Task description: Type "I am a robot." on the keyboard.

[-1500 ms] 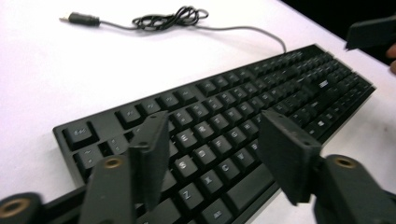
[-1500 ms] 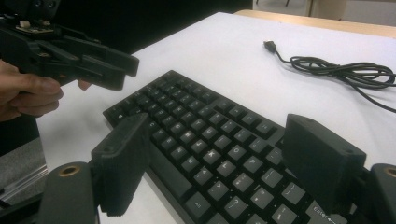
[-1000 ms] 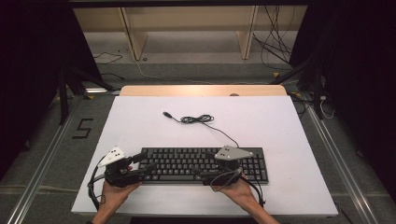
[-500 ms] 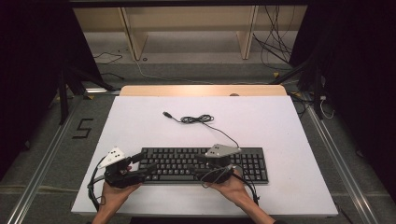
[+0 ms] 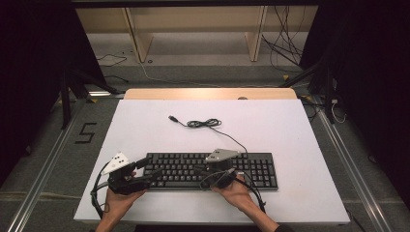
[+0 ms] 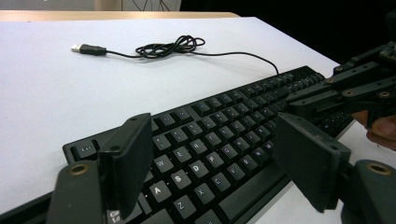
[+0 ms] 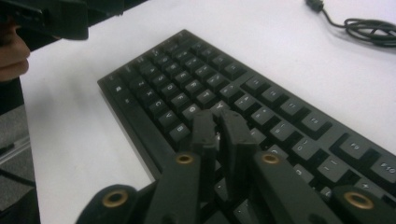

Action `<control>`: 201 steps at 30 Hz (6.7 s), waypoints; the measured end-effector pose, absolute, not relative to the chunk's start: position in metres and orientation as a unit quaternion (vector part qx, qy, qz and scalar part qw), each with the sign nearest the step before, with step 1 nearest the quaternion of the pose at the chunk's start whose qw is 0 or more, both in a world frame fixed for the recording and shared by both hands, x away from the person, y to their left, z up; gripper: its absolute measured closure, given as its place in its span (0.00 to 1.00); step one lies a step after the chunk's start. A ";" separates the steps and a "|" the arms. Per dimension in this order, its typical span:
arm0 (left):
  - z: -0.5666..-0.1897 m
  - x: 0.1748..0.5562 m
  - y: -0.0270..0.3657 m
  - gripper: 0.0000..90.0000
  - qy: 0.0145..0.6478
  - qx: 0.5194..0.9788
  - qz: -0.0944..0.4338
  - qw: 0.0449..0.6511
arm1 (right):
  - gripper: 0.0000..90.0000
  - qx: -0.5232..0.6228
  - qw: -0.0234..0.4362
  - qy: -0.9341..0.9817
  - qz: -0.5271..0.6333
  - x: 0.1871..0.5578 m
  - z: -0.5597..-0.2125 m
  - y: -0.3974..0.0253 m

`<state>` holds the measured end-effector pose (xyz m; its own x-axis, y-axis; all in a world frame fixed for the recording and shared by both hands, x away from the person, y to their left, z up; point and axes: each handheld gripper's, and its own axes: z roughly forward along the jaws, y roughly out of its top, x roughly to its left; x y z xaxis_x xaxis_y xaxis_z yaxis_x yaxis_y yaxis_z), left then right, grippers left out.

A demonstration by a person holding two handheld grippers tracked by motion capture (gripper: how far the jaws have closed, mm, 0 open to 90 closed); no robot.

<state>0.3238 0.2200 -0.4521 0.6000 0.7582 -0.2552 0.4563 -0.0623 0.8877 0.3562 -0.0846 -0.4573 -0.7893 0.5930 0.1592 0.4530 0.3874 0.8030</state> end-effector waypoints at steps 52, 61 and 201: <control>-0.452 0.324 0.222 0.31 0.426 0.713 0.147 0.537 | 0.74 0.324 0.072 0.831 0.447 0.360 -0.464 -0.079; -0.452 0.324 0.222 0.32 0.427 0.712 0.148 0.537 | 0.45 0.319 0.062 0.817 0.476 0.358 -0.454 -0.090; -0.477 0.348 0.218 0.97 0.474 0.756 0.134 0.430 | 0.35 0.342 0.095 0.774 0.525 0.329 -0.438 -0.138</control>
<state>0.3478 0.2177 -0.4772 0.5150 0.8325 -0.2043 0.6010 -0.1807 0.7785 0.3295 -0.1377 -0.4383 -0.7480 0.6287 0.2127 0.4298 0.2148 0.8770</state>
